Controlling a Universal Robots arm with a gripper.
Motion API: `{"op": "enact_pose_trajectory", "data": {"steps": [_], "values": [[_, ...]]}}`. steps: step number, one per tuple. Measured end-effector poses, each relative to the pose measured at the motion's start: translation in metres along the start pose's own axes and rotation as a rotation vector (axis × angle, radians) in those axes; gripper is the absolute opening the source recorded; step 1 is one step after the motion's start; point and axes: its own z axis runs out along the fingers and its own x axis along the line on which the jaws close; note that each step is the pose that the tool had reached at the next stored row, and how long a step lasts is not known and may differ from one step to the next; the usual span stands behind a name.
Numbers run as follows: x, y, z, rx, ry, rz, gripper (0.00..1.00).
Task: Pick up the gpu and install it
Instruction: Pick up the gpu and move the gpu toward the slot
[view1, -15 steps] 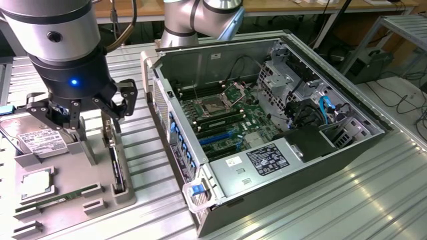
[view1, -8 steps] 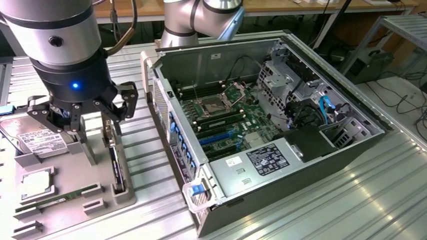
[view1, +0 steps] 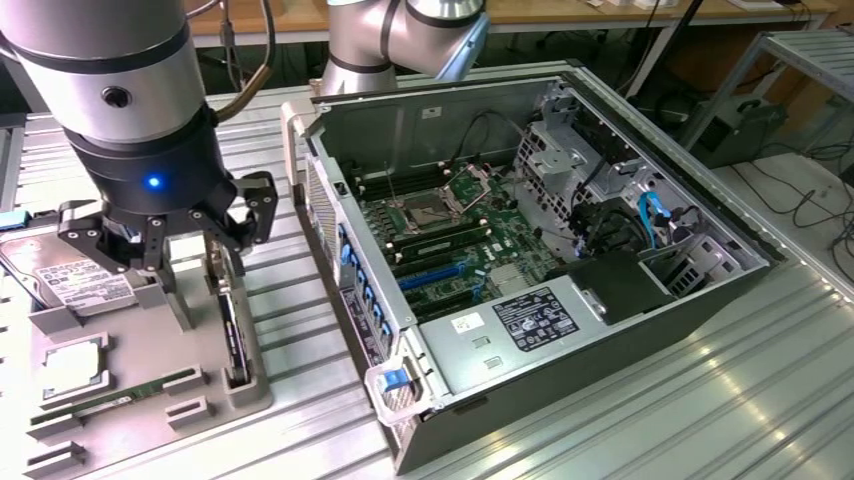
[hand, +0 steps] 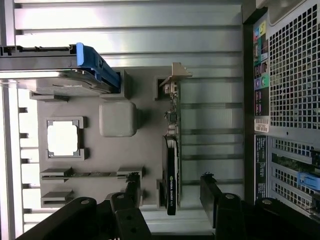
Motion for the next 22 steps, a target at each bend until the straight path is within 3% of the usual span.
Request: {"op": "enact_pose_trajectory", "data": {"steps": [22], "values": [[0.0, -0.0116, 0.0145, -0.0017, 0.0015, 0.0, 0.6]]}}
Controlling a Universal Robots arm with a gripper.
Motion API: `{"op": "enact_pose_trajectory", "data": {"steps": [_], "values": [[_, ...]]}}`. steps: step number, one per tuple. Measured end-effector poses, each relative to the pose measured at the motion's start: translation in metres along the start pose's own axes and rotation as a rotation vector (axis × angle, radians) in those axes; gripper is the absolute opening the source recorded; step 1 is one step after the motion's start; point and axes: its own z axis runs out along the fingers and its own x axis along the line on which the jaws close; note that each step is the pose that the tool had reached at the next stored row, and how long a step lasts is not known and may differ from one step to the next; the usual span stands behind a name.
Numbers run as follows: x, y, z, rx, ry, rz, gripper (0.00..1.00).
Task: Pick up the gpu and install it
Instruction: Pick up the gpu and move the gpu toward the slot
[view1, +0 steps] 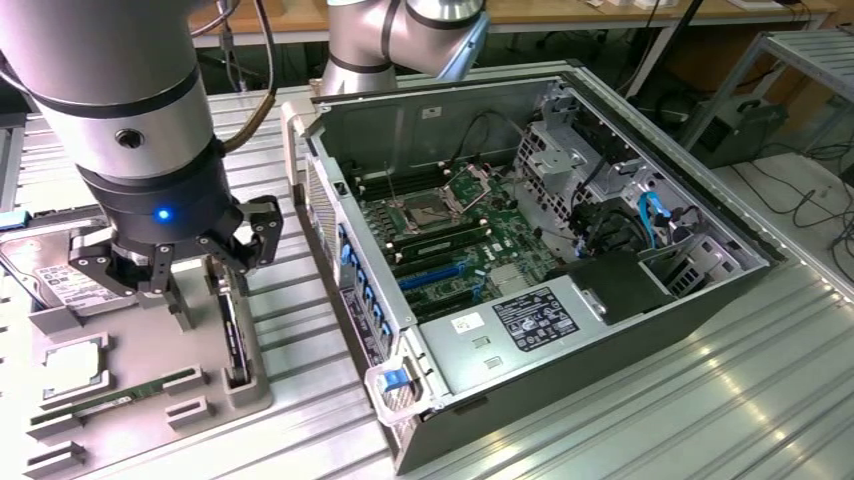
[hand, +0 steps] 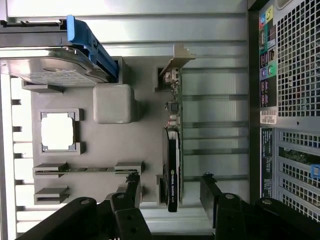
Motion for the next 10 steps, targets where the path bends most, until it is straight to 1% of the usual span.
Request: {"op": "enact_pose_trajectory", "data": {"steps": [10], "values": [[-0.0011, -0.0005, 0.0096, 0.0001, 0.0002, 0.0, 0.6]]}}
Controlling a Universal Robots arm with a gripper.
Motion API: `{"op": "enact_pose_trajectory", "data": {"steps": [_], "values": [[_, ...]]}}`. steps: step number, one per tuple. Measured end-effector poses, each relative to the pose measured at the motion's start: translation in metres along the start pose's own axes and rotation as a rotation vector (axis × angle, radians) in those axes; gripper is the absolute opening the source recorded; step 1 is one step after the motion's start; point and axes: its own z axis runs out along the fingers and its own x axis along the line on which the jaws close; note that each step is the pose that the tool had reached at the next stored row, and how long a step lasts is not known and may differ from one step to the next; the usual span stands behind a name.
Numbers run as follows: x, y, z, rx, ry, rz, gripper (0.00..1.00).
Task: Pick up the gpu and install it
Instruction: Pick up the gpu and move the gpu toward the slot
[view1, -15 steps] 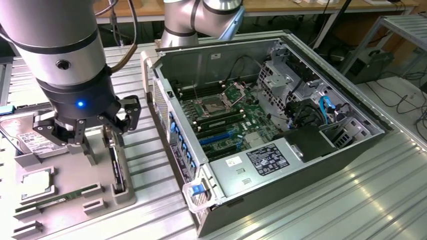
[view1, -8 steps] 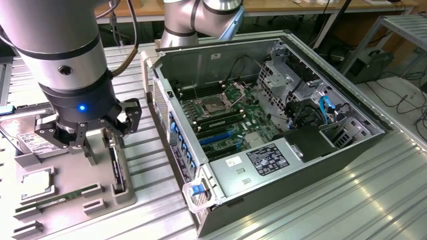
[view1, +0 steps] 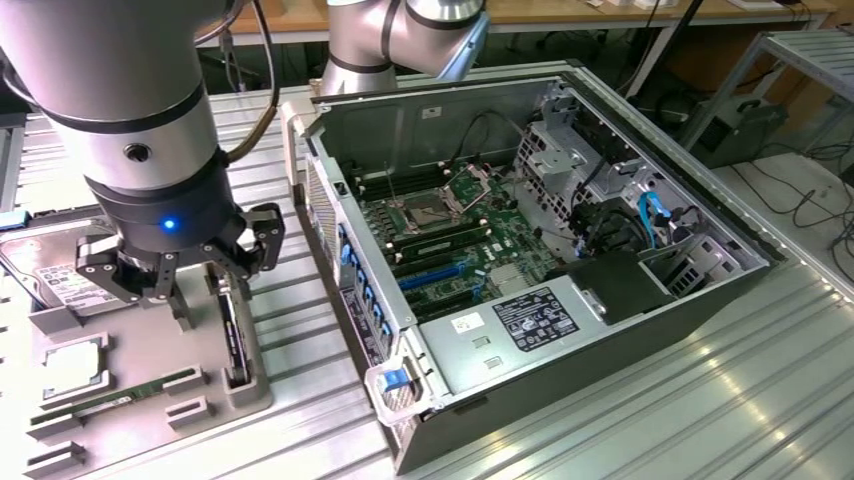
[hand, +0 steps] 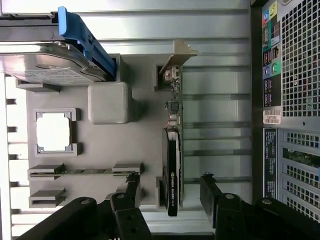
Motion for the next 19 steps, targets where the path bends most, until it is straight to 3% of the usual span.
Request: {"op": "enact_pose_trajectory", "data": {"steps": [19], "values": [[-0.002, 0.0027, 0.0121, -0.0007, 0.0001, -0.002, 0.6]]}}
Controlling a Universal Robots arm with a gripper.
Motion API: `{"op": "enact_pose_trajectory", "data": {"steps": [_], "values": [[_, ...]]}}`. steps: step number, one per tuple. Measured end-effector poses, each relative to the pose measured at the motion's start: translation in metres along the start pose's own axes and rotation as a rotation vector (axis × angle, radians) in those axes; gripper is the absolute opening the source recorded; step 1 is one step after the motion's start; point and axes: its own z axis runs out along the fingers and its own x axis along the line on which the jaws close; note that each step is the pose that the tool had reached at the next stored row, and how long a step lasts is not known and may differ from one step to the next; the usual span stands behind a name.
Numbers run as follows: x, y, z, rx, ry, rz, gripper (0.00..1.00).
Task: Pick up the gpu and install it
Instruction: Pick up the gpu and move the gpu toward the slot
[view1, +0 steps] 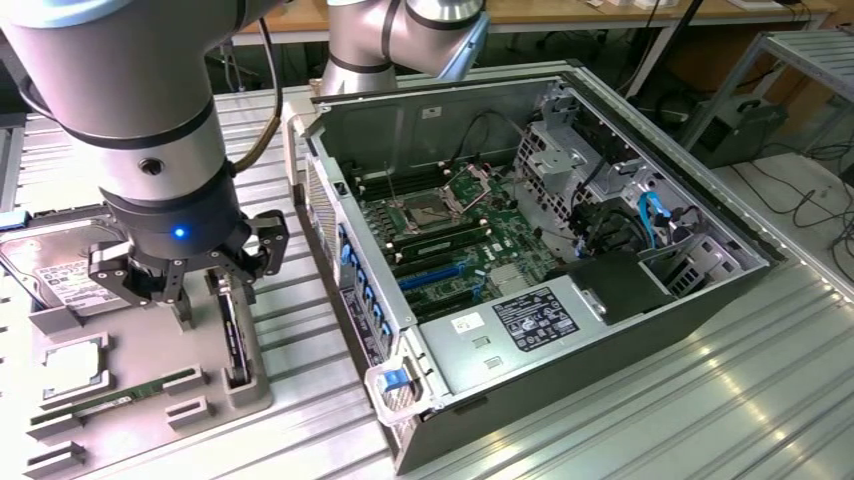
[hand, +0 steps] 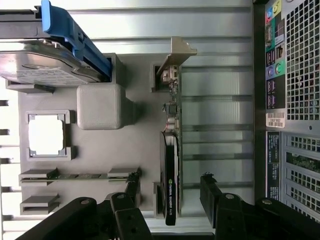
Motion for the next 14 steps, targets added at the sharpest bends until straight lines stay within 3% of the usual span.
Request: {"op": "enact_pose_trajectory", "data": {"steps": [14], "values": [[0.0002, 0.0048, 0.0062, -0.0056, 0.0002, -0.007, 0.6]]}}
